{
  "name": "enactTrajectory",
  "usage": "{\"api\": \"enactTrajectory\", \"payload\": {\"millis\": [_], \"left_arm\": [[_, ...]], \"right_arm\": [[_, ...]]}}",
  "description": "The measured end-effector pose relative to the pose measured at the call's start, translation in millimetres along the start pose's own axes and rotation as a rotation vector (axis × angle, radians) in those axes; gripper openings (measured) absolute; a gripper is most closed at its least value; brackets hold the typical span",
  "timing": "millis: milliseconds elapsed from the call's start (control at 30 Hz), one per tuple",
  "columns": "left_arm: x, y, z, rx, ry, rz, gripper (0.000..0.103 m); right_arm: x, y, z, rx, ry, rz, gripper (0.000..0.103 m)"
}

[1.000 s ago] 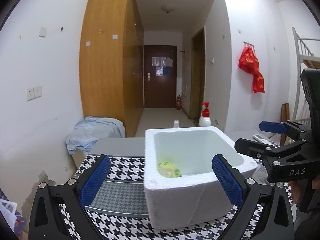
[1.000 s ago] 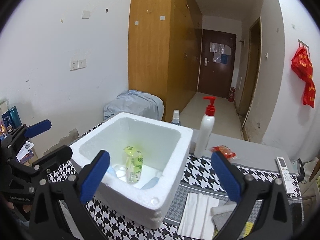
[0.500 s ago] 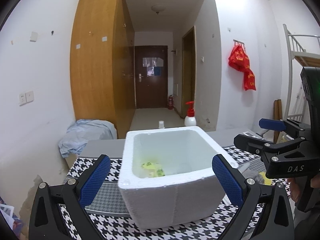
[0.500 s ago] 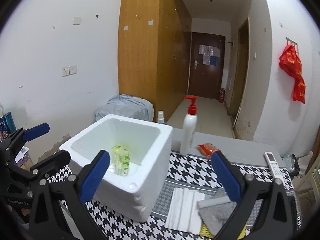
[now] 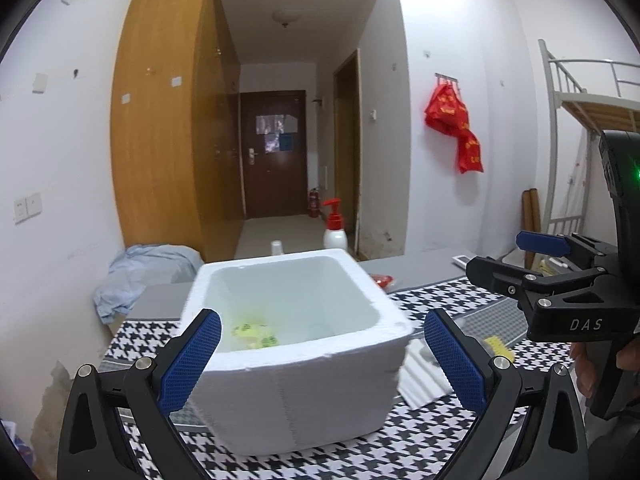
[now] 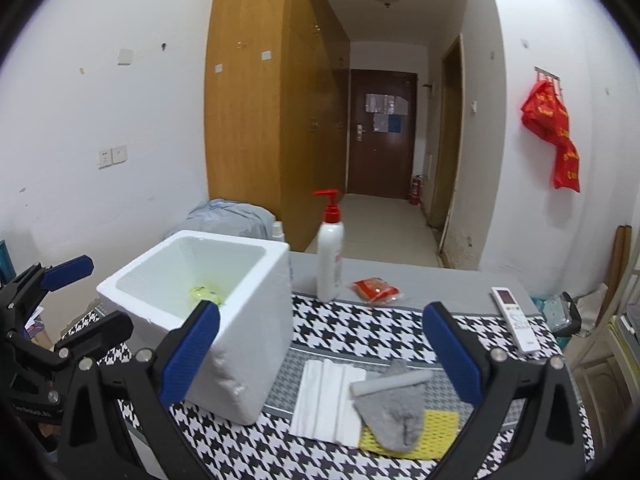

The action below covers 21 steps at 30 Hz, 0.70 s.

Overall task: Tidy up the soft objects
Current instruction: 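Move both tools back toward the sock, sponge and paper towels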

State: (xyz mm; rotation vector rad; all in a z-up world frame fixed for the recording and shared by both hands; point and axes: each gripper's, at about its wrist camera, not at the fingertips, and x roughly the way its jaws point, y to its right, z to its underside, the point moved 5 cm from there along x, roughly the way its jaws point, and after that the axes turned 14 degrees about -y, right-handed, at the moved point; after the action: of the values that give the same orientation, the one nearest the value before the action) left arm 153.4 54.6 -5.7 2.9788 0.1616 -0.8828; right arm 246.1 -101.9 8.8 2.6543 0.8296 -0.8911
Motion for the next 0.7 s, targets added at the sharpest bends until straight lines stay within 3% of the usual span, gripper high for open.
{"api": "enactTrajectory", "payload": {"millis": [700], "left_arm": [[12, 65, -1, 0.119, -0.003, 0.15, 0.102]], "right_arm": [[-31, 73, 41, 0.149, -0.013, 0.14, 0.102]]}}
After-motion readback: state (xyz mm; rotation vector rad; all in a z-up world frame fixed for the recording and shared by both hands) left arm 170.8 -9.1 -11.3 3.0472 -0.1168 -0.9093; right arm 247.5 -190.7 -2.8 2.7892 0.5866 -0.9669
